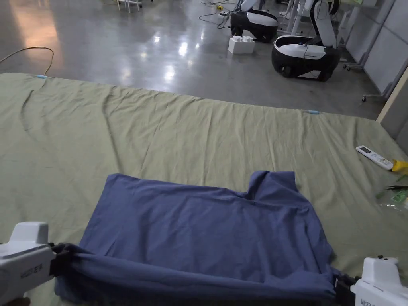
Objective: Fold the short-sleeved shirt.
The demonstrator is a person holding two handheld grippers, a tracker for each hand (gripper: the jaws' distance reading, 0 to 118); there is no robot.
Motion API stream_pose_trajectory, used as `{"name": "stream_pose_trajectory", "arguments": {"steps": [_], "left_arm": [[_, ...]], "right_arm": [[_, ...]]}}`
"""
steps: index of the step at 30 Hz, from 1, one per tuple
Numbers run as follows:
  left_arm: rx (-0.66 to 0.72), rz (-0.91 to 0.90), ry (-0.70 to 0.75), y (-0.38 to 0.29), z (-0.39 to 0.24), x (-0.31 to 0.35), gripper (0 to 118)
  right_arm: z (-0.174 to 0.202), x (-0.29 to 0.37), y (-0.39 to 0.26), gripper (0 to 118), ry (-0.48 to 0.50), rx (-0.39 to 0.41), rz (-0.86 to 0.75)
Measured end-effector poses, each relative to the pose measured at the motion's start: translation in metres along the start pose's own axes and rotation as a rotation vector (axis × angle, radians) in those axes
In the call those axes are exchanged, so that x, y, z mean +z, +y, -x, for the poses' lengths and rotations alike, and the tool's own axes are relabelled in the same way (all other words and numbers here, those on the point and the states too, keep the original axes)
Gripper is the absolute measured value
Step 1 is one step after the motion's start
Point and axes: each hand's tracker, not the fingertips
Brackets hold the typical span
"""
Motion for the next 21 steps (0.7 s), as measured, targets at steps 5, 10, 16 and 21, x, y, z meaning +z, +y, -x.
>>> {"name": "stream_pose_trajectory", "arguments": {"steps": [5, 10, 16, 21], "left_arm": [[0.0, -0.002, 0.012, 0.028, -0.003, -0.037, 8], [-0.048, -0.001, 0.026, 0.051, -0.018, -0.072, 8], [-0.082, 0.043, 0.044, 0.065, -0.03, -0.11, 8], [-0.052, 0.082, 0.059, 0.061, -0.03, -0.12, 8]], "right_arm": [[-0.003, -0.046, 0.027, 11, -0.008, -0.022, 0.039], [-0.006, -0.091, 0.042, 11, -0.021, -0.045, 0.086], [-0.008, -0.128, 0.054, 12, -0.025, -0.052, 0.118], [0.0, -0.134, 0.057, 13, -0.022, -0.019, 0.086]]}}
